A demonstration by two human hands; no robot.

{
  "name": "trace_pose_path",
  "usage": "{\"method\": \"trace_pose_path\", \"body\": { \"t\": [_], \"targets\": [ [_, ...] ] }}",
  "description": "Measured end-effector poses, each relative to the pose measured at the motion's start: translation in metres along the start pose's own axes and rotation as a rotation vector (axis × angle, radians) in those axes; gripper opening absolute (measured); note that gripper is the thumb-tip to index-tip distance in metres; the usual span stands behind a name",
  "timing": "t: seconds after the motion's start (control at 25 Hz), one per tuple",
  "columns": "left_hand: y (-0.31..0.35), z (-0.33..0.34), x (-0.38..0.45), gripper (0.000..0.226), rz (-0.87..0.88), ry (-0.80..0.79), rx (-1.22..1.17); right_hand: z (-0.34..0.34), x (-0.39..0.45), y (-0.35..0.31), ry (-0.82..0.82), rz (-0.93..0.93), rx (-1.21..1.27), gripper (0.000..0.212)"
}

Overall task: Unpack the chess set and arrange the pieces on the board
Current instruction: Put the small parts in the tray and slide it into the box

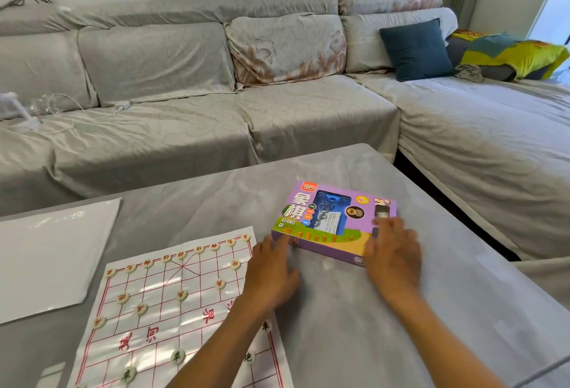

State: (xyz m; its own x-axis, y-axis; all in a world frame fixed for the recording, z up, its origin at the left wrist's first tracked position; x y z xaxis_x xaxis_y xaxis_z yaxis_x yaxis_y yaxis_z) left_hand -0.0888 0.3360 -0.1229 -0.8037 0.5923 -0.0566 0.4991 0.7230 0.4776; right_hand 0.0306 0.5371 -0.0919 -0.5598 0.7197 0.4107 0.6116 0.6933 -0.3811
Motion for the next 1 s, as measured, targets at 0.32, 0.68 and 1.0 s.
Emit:
{"method": "trace_pose_path", "body": {
  "t": [0.32, 0.68, 1.0],
  "targets": [
    [0.007, -0.013, 0.020, 0.042, 0.082, 0.060, 0.107, 0.063, -0.024, -0.047, -0.421, -0.114, -0.193, 0.070],
    [-0.029, -0.006, 0.117, 0.083, -0.001, -0.281, 0.300, 0.107, 0.090, -0.017, -0.446, 0.053, -0.020, 0.105],
    [-0.040, 0.008, 0.134, 0.091, 0.086, -0.301, 0.410, 0.137, 0.146, -0.012, -0.402, 0.133, 0.011, 0.107]
  ]
}}
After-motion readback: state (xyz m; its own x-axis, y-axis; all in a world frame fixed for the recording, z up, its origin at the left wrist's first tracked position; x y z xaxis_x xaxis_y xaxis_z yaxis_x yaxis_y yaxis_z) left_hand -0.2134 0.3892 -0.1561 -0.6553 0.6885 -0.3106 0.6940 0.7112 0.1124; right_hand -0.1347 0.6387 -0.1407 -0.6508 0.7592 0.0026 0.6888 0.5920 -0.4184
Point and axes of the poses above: each hand's wrist, its own x-axis towards the middle knuckle, its own z-axis out of the palm, y = z × x, the point moved 9 cm from there along x, towards the middle knuckle, and after that the axes turned 1 degree about z, right-handed, at the moved point
